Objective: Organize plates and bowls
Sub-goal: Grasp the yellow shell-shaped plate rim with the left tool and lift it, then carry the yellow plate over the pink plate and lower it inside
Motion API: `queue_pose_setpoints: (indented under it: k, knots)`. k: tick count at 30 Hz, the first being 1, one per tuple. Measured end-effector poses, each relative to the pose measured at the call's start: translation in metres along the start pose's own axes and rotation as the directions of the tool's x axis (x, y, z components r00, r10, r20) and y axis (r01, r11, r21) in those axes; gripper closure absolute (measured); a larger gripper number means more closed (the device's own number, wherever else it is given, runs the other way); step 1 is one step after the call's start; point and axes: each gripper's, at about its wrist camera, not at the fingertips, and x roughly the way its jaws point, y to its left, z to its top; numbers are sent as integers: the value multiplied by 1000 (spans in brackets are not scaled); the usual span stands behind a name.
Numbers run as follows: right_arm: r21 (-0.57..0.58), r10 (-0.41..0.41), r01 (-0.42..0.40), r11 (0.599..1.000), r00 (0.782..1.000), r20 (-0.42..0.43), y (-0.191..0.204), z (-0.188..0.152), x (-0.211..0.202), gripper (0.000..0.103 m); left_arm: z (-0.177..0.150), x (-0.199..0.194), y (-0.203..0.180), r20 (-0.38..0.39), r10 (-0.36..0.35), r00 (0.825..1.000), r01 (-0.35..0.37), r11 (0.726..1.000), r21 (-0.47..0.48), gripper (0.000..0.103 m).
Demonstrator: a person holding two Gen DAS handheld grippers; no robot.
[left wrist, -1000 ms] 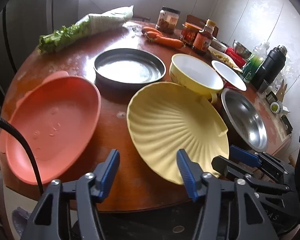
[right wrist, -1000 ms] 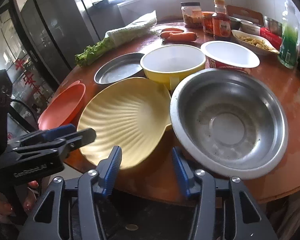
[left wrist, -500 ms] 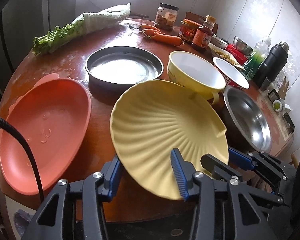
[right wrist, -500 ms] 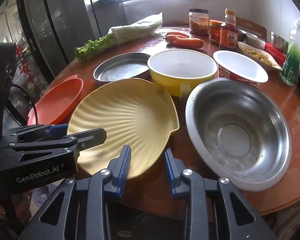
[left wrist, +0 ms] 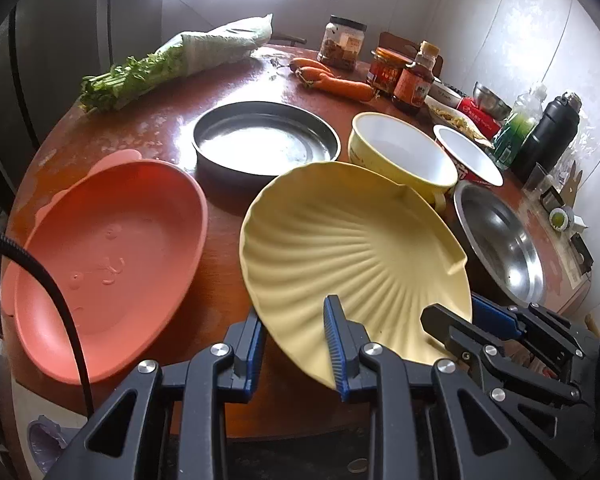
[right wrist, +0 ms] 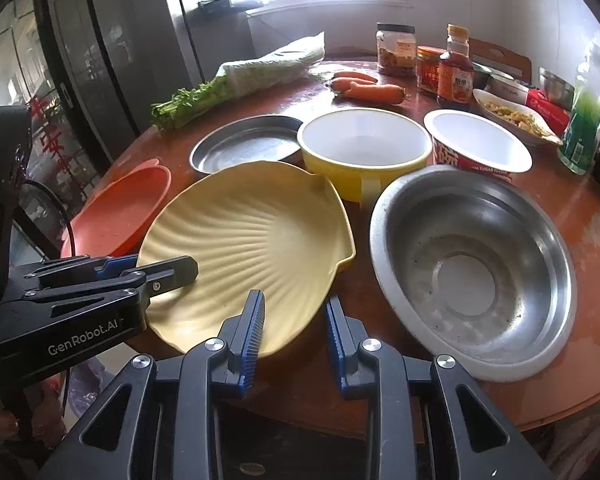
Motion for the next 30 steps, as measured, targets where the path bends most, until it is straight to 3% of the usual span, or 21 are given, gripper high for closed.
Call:
queue_pose_setpoints:
  k: [17, 30]
  knots:
    - [-89, 66, -60, 994, 996, 67, 47, 34, -9, 72, 13, -51, 43, 127, 79, 989, -70, 995, -74, 74]
    - [-190, 141, -136, 972, 990, 11, 110, 58, 29, 72, 11, -60, 106, 119, 162, 980, -138, 972, -189, 74]
